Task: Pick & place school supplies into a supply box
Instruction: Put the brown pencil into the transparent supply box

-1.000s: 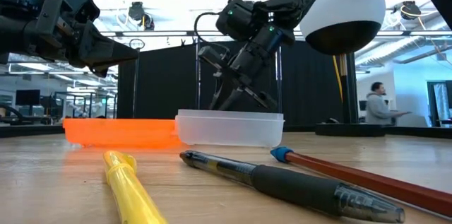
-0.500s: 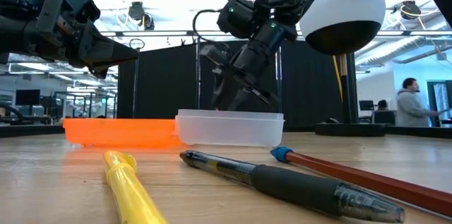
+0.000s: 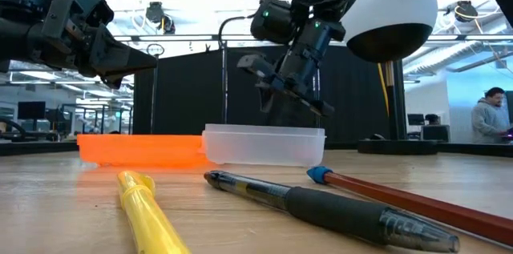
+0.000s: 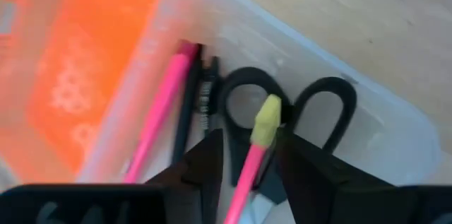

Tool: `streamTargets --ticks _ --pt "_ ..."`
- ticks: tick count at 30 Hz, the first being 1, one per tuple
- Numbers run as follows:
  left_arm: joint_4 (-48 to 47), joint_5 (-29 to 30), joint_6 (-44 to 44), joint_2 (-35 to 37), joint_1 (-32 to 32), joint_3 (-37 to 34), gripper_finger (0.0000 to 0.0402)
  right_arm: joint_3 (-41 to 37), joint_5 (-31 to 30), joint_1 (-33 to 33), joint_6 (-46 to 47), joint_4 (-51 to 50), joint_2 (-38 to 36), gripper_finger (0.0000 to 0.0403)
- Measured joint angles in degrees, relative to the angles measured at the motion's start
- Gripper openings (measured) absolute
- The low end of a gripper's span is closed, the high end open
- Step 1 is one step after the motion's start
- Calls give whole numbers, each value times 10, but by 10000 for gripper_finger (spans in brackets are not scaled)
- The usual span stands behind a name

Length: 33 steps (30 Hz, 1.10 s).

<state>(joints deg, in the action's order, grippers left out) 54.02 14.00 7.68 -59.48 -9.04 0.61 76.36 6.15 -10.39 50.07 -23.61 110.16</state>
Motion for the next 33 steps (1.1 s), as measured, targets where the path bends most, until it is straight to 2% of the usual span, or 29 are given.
streamTargets --ticks 8,10,13,15,18,23,26,33 --pt "0 -2 -1 0 0 0 42 -1 -2 -1 -2 9 -54 127" --pt "-2 -8 -2 0 0 0 42 -1 -2 -1 -59 19 -84 124" --pt "-3 -9 -2 0 0 0 42 0 -15 5 -192 8 -136 118" --pt "-3 -9 -1 0 0 0 42 -3 -42 13 -276 -5 -167 113" --pt "-5 -10 2 0 0 0 42 -26 -97 27 -335 11 -212 102" --pt "-26 -11 5 0 0 0 42 -120 -99 53 -424 172 -276 54" --pt "-44 -23 6 0 0 0 42 -196 -92 71 -439 283 -311 13" --pt "-41 -3 54 -1 -1 1 42 -372 -95 112 -429 436 -380 9"
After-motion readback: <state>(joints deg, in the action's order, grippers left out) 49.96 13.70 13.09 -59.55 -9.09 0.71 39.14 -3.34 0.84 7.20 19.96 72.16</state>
